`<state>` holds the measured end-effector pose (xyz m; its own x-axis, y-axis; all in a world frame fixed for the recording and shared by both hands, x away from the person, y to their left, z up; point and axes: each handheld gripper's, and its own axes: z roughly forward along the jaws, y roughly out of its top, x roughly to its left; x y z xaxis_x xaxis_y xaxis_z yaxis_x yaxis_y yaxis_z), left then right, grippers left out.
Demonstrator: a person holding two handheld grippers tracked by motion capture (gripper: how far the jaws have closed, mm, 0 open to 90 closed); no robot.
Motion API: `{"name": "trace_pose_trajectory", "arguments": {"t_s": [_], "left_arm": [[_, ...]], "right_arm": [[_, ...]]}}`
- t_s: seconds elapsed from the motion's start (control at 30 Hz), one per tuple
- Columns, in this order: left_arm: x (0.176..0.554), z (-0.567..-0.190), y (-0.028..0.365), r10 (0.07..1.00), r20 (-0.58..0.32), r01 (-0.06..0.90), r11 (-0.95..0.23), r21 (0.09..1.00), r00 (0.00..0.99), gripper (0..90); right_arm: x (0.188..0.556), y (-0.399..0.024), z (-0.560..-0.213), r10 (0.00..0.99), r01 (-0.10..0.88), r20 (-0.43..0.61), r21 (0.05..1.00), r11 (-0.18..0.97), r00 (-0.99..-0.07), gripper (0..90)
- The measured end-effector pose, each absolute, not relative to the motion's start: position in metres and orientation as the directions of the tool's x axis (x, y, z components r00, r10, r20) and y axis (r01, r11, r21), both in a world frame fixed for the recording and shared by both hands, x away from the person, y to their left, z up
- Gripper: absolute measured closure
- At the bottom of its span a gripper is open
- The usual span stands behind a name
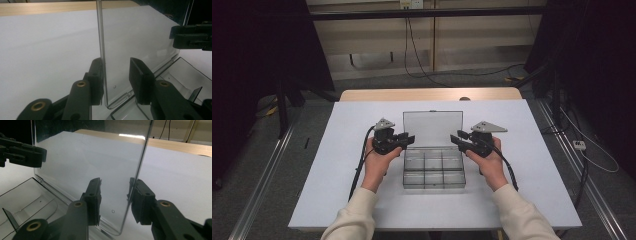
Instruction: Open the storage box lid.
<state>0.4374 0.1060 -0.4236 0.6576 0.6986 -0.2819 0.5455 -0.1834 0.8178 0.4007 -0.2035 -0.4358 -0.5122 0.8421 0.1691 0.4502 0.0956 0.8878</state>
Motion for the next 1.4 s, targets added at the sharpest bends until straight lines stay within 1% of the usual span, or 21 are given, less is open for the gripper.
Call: {"name": "trace_pose_trajectory", "arguments": {"t_s": [0.6, 1.0, 1.17, 1.4], "left_arm": [[0.442, -0.429, 0.103, 0.712, -0.281, 0.555, -0.182, 0.812, 0.644, 63.4], [0.444, -0.432, 0.101, 0.716, -0.290, 0.565, -0.174, 0.807, 0.635, 60.0], [0.445, -0.433, 0.101, 0.717, -0.288, 0.566, -0.178, 0.805, 0.635, 59.2], [0.445, -0.435, 0.100, 0.718, -0.297, 0.575, -0.174, 0.800, 0.630, 56.9]], "right_arm": [[0.406, -0.200, -0.440, 0.848, 0.468, 0.179, 0.879, 0.089, -0.499, 55.3], [0.408, -0.197, -0.443, 0.854, 0.478, 0.181, 0.874, 0.087, -0.487, 50.4], [0.409, -0.197, -0.444, 0.854, 0.480, 0.186, 0.873, 0.083, -0.486, 50.0], [0.410, -0.196, -0.446, 0.856, 0.487, 0.185, 0.869, 0.087, -0.483, 47.3]]}}
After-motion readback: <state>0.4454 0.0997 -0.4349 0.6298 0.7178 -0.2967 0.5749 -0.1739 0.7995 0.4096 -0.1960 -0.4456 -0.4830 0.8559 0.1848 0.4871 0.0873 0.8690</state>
